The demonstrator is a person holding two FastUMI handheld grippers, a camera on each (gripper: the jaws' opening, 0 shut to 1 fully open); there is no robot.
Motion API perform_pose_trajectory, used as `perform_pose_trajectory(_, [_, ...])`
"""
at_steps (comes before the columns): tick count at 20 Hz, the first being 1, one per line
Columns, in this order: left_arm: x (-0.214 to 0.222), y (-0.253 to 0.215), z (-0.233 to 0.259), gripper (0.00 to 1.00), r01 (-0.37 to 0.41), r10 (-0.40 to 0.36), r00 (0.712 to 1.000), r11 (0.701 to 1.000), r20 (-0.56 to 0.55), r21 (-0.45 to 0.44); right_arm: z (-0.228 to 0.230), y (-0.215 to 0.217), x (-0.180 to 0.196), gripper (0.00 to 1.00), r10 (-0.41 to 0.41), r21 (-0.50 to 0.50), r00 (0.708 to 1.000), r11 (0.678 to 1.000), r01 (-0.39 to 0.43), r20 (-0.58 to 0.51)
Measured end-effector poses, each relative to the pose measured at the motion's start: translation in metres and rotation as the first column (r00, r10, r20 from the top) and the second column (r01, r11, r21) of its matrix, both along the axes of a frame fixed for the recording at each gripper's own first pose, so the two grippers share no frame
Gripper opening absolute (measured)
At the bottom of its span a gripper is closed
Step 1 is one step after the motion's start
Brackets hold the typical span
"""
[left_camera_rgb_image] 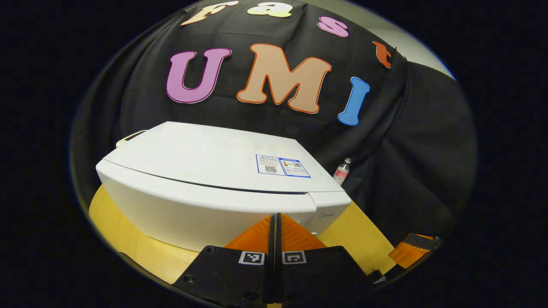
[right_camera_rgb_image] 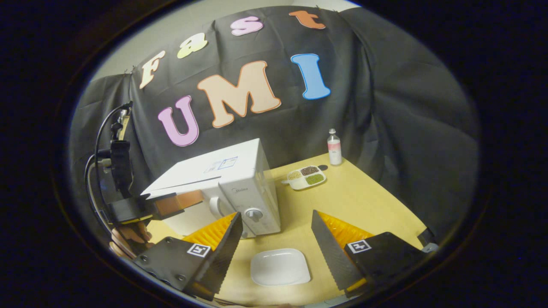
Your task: Open the microwave oven with the left hand, put the food in, and close the microwave oven.
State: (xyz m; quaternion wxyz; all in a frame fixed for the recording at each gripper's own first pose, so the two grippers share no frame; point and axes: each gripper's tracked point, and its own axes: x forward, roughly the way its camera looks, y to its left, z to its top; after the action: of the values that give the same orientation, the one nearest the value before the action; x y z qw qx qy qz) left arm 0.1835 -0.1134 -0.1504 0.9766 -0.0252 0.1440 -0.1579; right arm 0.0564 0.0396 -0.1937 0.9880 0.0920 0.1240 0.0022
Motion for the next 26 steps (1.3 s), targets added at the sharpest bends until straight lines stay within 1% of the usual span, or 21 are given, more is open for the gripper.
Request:
perform_pose_trajectory(1, [-0.002, -0.001, -0.001, 0.01, 0.025, -0.025, 1.0, 0.999, -0.013, -0.037, 0.001, 0.001, -0.002, 0.99, 0.004, -0.005, 1.0, 1.0, -0.004, 0.004])
perform_pose_trajectory(2, [-0.003, -0.006, -0.005, 0.01, 0.024, -0.025, 1.0, 0.999, -0.017, -0.045, 0.004, 0.001, -0.002, 0.91, 0.004, -0.011, 1.0, 1.0, -0.004, 0.011])
perform_pose_trajectory(5, [-0.003, -0.005, -0.003, 0.02, 0.03, -0.03, 1.0, 0.999, -0.002, -0.016, 0.012, 0.003, -0.007, 0.91, 0.013, -0.024, 0.999, 1.0, -0.012, 0.034])
perform_pose_trajectory(9, [-0.012, -0.006, 0.004, 0.02, 0.054, -0.055, 0.998, 0.998, 0.026, 0.04, 0.008, 0.003, -0.012, 0.91, 0.022, -0.022, 1.0, 1.0, -0.022, 0.017])
perform_pose_trajectory(11, [-0.023, -0.003, 0.008, 0.08, 0.07, -0.072, 0.997, 0.996, 0.034, 0.056, 0.01, 0.0, -0.012, 0.91, 0.02, -0.016, 1.0, 1.0, -0.02, 0.015])
perform_pose_trajectory(12, [-0.03, 0.004, 0.009, 0.13, 0.065, -0.068, 0.997, 0.996, 0.04, 0.065, 0.013, -0.001, -0.012, 0.91, 0.02, -0.019, 1.0, 1.0, -0.019, 0.018])
perform_pose_trajectory(13, [-0.036, 0.012, 0.011, 0.14, 0.055, -0.058, 0.997, 0.995, 0.042, 0.079, 0.016, -0.003, -0.012, 0.91, 0.018, -0.024, 1.0, 1.0, -0.018, 0.024])
perform_pose_trajectory(15, [-0.048, 0.034, 0.014, 0.22, 0.02, -0.026, 0.999, 0.993, 0.048, 0.115, 0.026, -0.004, -0.013, 0.91, 0.019, -0.035, 0.999, 0.999, -0.018, 0.041])
perform_pose_trajectory(17, [-0.064, 0.055, 0.02, 0.34, -0.014, 0.007, 0.998, 0.991, 0.057, 0.131, 0.034, -0.004, -0.011, 0.91, 0.026, -0.044, 0.998, 0.999, -0.024, 0.058])
perform_pose_trajectory(19, [-0.078, 0.07, 0.024, 0.55, -0.031, 0.023, 0.998, 0.991, 0.063, 0.129, 0.041, -0.001, -0.01, 0.91, 0.036, -0.045, 0.997, 0.998, -0.033, 0.072])
perform_pose_trajectory(21, [-0.092, 0.084, 0.028, 0.73, -0.055, 0.047, 0.997, 0.99, 0.061, 0.133, 0.045, 0.004, -0.007, 0.91, 0.051, -0.044, 0.996, 0.998, -0.048, 0.075])
perform_pose_trajectory(22, [-0.097, 0.096, 0.03, 0.94, -0.08, 0.072, 0.995, 0.987, 0.064, 0.14, 0.048, 0.006, -0.007, 0.91, 0.059, -0.048, 0.995, 0.997, -0.055, 0.079])
perform_pose_trajectory(23, [-0.099, 0.099, 0.034, 0.99, -0.096, 0.087, 0.994, 0.986, 0.073, 0.137, 0.053, 0.009, -0.006, 0.99, 0.068, -0.057, 0.994, 0.996, -0.063, 0.088])
perform_pose_trajectory(24, [-0.104, 0.105, 0.04, 0.99, -0.12, 0.109, 0.99, 0.984, 0.086, 0.13, 0.059, 0.011, -0.007, 0.99, 0.076, -0.072, 0.992, 0.995, -0.069, 0.1])
perform_pose_trajectory(26, [-0.111, 0.116, 0.052, 0.97, -0.161, 0.15, 0.983, 0.982, 0.108, 0.102, 0.075, 0.017, -0.009, 0.99, 0.094, -0.098, 0.986, 0.992, -0.082, 0.134])
